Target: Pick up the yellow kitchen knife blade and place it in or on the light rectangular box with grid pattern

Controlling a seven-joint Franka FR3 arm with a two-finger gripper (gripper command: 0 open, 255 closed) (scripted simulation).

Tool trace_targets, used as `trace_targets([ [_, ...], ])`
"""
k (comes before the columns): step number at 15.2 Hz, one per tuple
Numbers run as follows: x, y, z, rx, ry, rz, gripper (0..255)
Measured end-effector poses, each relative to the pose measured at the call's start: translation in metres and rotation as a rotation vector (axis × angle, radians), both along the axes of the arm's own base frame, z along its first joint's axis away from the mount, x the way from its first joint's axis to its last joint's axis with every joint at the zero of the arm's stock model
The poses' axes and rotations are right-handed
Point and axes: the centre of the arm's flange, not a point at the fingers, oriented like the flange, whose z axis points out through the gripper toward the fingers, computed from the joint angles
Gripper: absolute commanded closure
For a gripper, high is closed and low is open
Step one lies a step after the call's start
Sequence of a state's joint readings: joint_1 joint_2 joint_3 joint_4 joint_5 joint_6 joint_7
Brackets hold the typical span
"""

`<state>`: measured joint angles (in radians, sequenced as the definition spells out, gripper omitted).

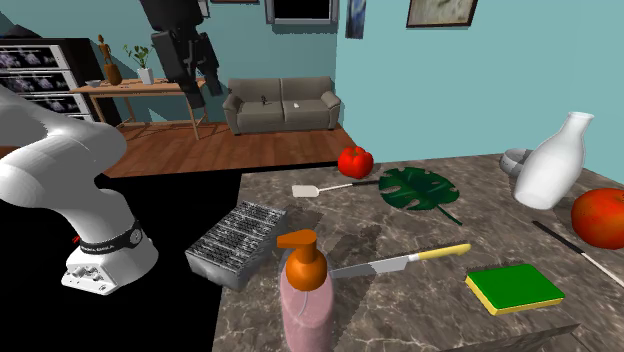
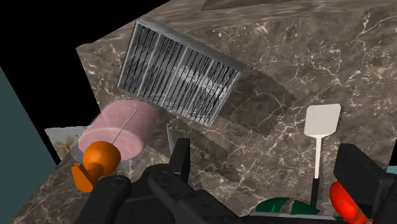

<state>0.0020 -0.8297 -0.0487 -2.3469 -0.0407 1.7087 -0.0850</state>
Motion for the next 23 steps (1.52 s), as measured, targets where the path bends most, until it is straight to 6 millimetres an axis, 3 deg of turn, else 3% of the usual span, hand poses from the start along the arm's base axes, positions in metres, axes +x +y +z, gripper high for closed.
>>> trace_targets([
  [2,0.006,-0.001,-0.004,0.0,0.002,0.002,0],
  [5,0.034,-0.01,-0.017,0.0,0.016,0.012,0],
  [23,0.238,-0.064,-0.148,-0.001,0.105,0.082,0],
])
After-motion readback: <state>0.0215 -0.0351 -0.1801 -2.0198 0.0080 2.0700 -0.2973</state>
